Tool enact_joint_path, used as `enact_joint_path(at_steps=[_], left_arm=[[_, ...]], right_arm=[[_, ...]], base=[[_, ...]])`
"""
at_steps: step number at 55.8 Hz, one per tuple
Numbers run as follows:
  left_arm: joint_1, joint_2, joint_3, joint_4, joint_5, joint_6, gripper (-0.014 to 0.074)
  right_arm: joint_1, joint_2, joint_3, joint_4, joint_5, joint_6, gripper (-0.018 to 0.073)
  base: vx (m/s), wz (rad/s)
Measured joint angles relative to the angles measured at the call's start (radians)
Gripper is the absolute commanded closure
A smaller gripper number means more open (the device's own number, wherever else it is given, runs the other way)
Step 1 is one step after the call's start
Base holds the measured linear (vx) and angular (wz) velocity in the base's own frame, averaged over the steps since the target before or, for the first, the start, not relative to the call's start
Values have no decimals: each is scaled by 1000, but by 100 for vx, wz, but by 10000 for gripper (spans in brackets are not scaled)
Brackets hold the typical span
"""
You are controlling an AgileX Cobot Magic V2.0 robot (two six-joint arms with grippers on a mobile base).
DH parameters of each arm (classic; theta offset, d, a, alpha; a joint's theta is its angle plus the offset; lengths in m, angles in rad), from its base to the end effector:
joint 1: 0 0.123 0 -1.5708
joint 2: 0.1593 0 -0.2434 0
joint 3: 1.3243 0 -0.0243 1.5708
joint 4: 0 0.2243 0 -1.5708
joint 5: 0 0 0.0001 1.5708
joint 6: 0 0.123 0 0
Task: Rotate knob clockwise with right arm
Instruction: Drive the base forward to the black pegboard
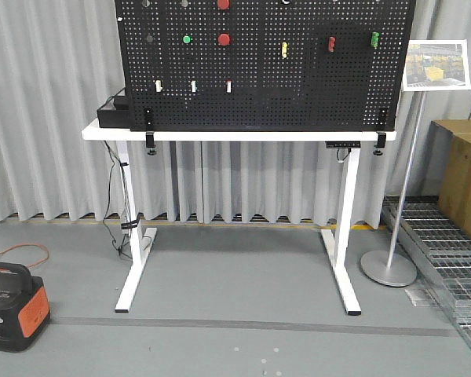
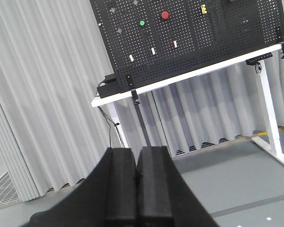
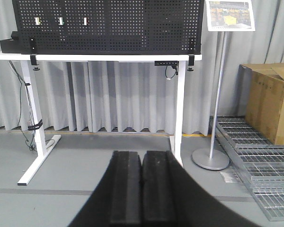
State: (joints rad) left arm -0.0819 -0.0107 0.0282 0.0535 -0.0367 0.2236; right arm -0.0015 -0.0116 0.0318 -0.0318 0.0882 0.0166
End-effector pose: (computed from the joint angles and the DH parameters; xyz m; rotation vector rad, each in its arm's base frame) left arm 0.1033 -0.0087 0.2119 0.2634 1.4425 0.1575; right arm 0.1044 -0.0005 0.1954 -0.0086 1.5920 -0.0152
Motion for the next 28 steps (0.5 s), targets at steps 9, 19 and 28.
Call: enact_joint_path(at_steps=[9,19,28], left_arm=[[0,0,0,0,0,0,603],[0,0,0,0,0,0,603],[0,0,0,0,0,0,603]], right_arm=[[0,0,0,0,0,0,566],[0,0,0,0,0,0,566],[0,0,0,0,0,0,566]], base=[[0,0],[0,0],[0,0]])
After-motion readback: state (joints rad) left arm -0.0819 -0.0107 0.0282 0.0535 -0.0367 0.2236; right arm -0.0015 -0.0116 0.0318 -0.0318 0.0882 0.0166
